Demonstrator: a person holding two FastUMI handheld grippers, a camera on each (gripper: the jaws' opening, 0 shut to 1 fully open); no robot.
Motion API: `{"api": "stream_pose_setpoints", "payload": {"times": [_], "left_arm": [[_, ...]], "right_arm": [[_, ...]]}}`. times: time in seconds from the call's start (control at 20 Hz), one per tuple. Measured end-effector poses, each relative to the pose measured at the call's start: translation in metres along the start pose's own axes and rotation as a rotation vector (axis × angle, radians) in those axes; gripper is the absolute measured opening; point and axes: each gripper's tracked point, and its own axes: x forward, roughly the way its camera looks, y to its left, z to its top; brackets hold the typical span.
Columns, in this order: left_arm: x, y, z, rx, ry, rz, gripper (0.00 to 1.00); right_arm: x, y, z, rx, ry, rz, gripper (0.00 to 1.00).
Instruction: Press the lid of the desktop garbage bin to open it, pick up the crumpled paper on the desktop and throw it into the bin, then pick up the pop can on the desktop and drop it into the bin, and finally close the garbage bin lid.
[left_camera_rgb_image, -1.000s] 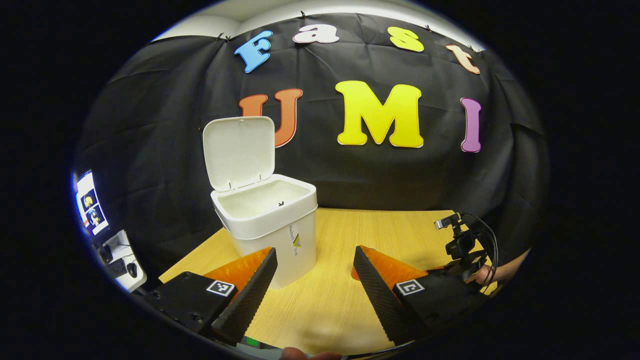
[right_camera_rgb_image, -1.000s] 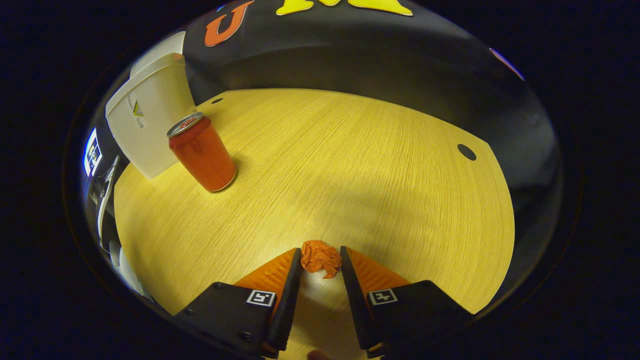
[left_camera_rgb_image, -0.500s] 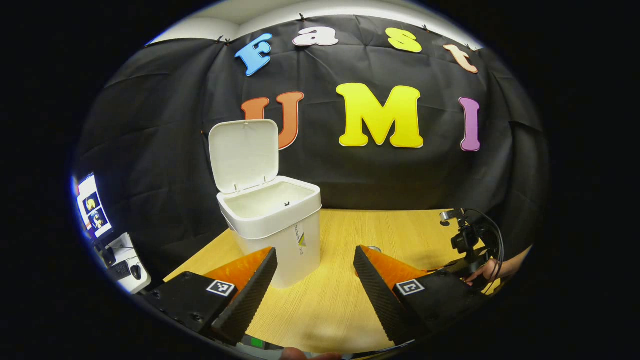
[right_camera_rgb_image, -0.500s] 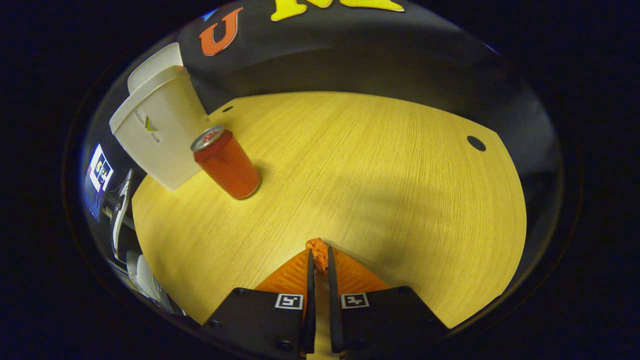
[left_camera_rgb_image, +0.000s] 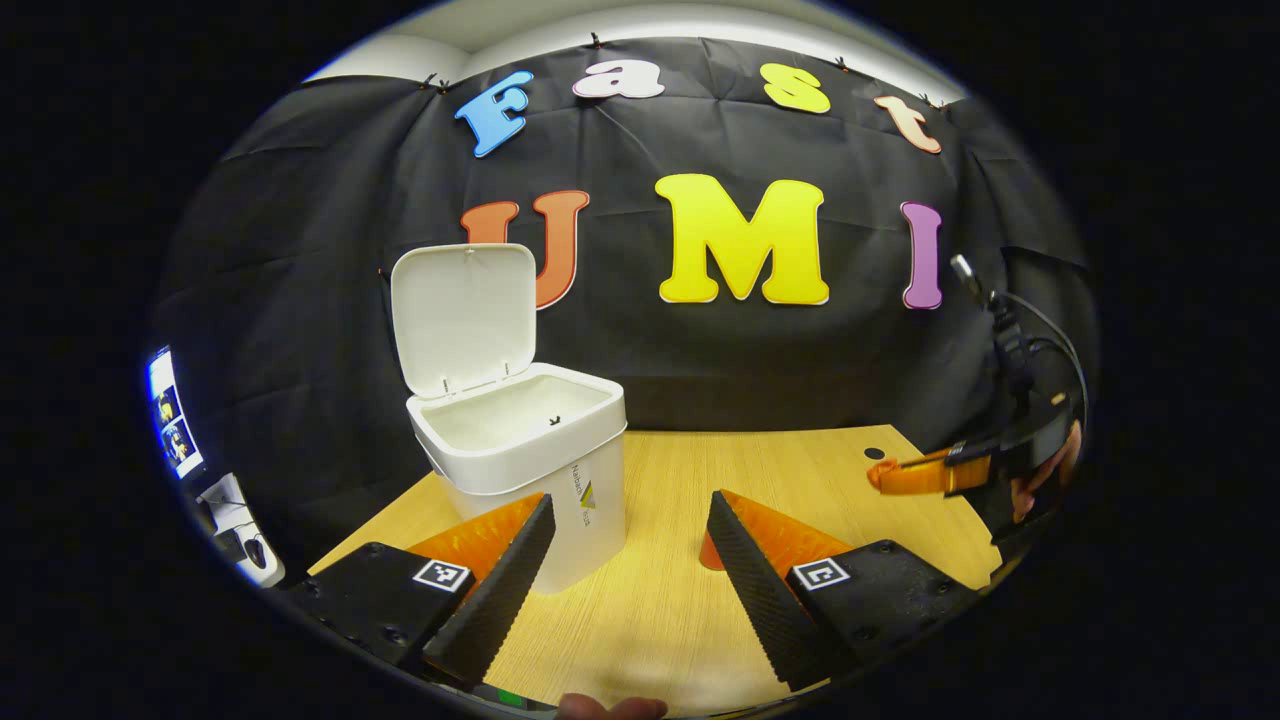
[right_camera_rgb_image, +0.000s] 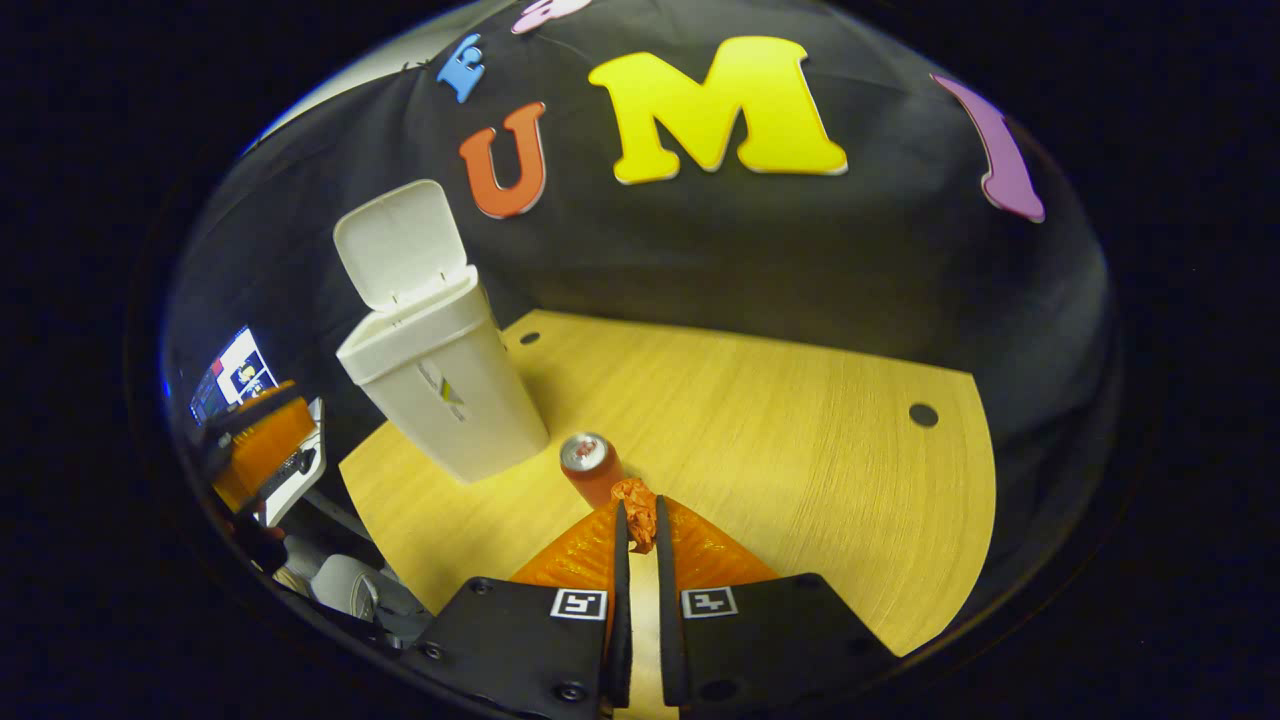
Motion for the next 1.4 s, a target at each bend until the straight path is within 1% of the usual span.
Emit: {"api": "stream_pose_setpoints", "payload": {"times": [0.15,0.25,0.35,0.45,0.5,0.55,0.6,0.7,0.9,1.0,1.1,1.25,1.4], "left_arm": [[-0.002,0.013,-0.003,-0.036,-0.001,0.01,1.0],[-0.008,0.026,-0.003,-0.048,-0.009,0.032,1.0],[-0.016,0.044,-0.005,-0.046,-0.011,0.061,1.0],[-0.028,0.061,-0.006,-0.051,-0.017,0.083,1.0],[-0.035,0.07,-0.007,-0.054,-0.017,0.099,1.0],[-0.041,0.08,-0.009,-0.059,-0.019,0.115,1.0],[-0.047,0.089,-0.012,-0.065,-0.018,0.136,1.0],[-0.059,0.107,-0.017,-0.076,-0.015,0.179,1.0],[-0.076,0.14,-0.027,-0.083,0.006,0.263,1.0],[-0.082,0.152,-0.03,-0.095,0.001,0.296,1.0],[-0.086,0.162,-0.035,-0.106,0.005,0.314,1.0],[-0.09,0.171,-0.041,-0.109,0.012,0.334,1.0],[-0.092,0.174,-0.042,-0.113,0.014,0.334,1.0]], "right_arm": [[-0.01,0.046,0.067,-0.064,-0.113,0.069,0.12],[-0.009,0.079,0.099,-0.102,-0.165,0.123,0.12],[0.001,0.113,0.118,-0.148,-0.186,0.178,0.12],[0.019,0.149,0.135,-0.183,-0.207,0.234,0.12],[0.03,0.167,0.138,-0.186,-0.203,0.262,0.12],[0.041,0.183,0.142,-0.187,-0.197,0.285,0.1],[0.054,0.198,0.144,-0.196,-0.19,0.299,0.12],[0.079,0.228,0.146,-0.215,-0.178,0.331,0.12],[0.125,0.27,0.139,-0.256,-0.132,0.35,0.12],[0.146,0.283,0.133,-0.281,-0.111,0.348,0.12],[0.169,0.286,0.123,-0.325,-0.078,0.318,0.12],[0.187,0.298,0.115,-0.356,-0.052,0.303,0.15],[0.192,0.289,0.113,-0.365,-0.038,0.279,0.23]]}}
